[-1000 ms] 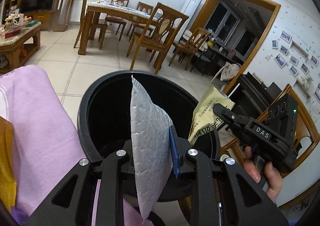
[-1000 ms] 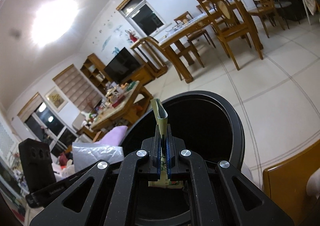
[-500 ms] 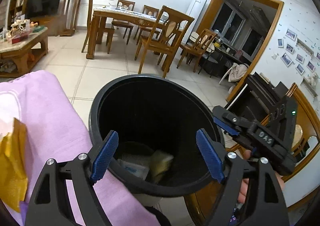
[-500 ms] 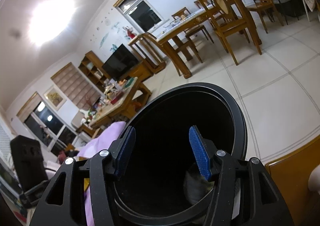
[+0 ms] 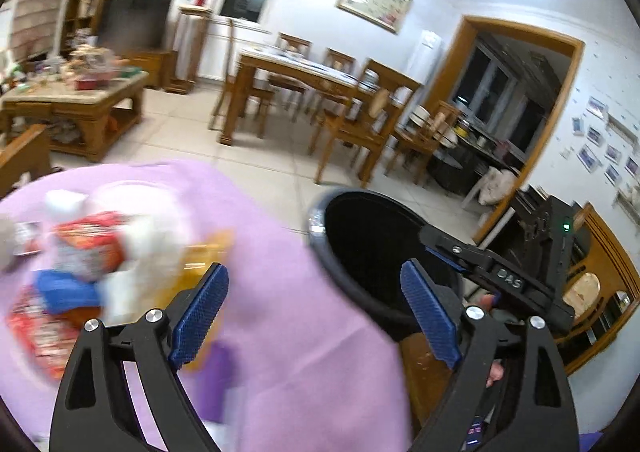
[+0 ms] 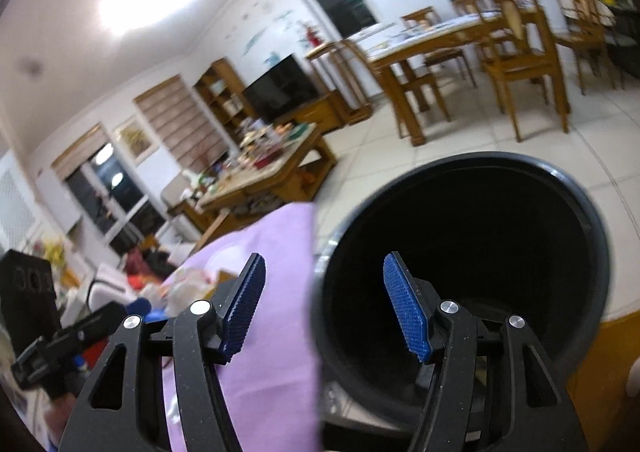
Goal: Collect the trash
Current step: 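Grasp the blue cloth with the left gripper while the right gripper grasps tissues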
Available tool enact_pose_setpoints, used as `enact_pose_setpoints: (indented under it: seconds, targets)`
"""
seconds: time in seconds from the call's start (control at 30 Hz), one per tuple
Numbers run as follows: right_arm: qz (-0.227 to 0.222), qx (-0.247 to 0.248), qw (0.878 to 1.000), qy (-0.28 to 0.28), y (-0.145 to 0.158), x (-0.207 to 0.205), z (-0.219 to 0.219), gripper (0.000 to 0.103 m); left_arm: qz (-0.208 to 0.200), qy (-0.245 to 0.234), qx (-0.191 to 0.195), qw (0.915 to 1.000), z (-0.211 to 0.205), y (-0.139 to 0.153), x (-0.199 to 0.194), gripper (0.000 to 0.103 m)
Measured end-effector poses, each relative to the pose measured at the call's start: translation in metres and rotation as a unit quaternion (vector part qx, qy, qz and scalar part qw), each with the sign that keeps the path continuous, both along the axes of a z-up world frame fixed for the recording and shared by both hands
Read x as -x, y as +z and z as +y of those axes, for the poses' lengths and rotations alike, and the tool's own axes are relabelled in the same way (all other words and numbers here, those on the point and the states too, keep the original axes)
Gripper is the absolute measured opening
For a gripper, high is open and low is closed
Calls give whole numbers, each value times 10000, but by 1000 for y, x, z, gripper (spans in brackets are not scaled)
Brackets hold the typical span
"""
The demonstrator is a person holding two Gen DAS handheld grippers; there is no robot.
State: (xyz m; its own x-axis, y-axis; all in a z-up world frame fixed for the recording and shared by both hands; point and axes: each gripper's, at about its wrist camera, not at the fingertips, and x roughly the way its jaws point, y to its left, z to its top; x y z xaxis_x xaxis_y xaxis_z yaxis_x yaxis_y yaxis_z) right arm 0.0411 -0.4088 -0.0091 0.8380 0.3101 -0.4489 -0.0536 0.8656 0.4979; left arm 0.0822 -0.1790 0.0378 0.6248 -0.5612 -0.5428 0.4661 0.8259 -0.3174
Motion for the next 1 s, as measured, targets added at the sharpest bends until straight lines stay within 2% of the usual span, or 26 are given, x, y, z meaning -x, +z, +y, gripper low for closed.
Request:
enact_pose_setpoints:
  seconds: [0.17, 0.3, 0.47, 0.63, 0.67, 0.7, 0.77, 0.8, 0.83, 0.9, 0.93, 1.0]
  targets:
    - [3, 249, 9980, 580, 15, -16, 72, 66, 19, 711, -103, 9974, 77, -2, 0, 87]
    - [25, 465, 9934, 1045, 27, -33, 131, 67, 219, 894, -294, 9953, 111, -13, -14, 87]
    - [133, 777, 9855, 1506, 34, -66, 197, 67, 553, 747, -559, 9941, 126, -31, -41, 87]
    - [427, 1103, 9786, 1686, 29, -107, 240, 67, 822, 512, -546, 9938, 134, -50, -61, 85]
    - [504, 1157, 9771, 1714, 25, -115, 245, 67, 873, 429, -561, 9937, 135, -53, -62, 80]
    - [551, 1192, 9760, 1736, 22, -118, 248, 67, 914, 328, -526, 9939, 134, -54, -64, 69]
    - [714, 1290, 9725, 1801, 13, -131, 259, 59, 1022, 196, -515, 9932, 130, -57, -70, 56]
    - [765, 1294, 9714, 1837, 9, -136, 262, 50, 1103, 161, -627, 9918, 127, -59, -74, 50]
    - [830, 1271, 9699, 1905, 5, -142, 268, 40, 1117, 128, -676, 9914, 126, -61, -78, 50]
    - [888, 1249, 9684, 1966, -2, -147, 270, 27, 1133, 116, -663, 9913, 125, -61, -81, 49]
    - [889, 1254, 9685, 1957, -6, -147, 272, 18, 1100, 142, -676, 9915, 125, -60, -83, 44]
    - [864, 1204, 9693, 1964, -6, -147, 273, 9, 970, 222, -706, 9925, 124, -57, -80, 44]
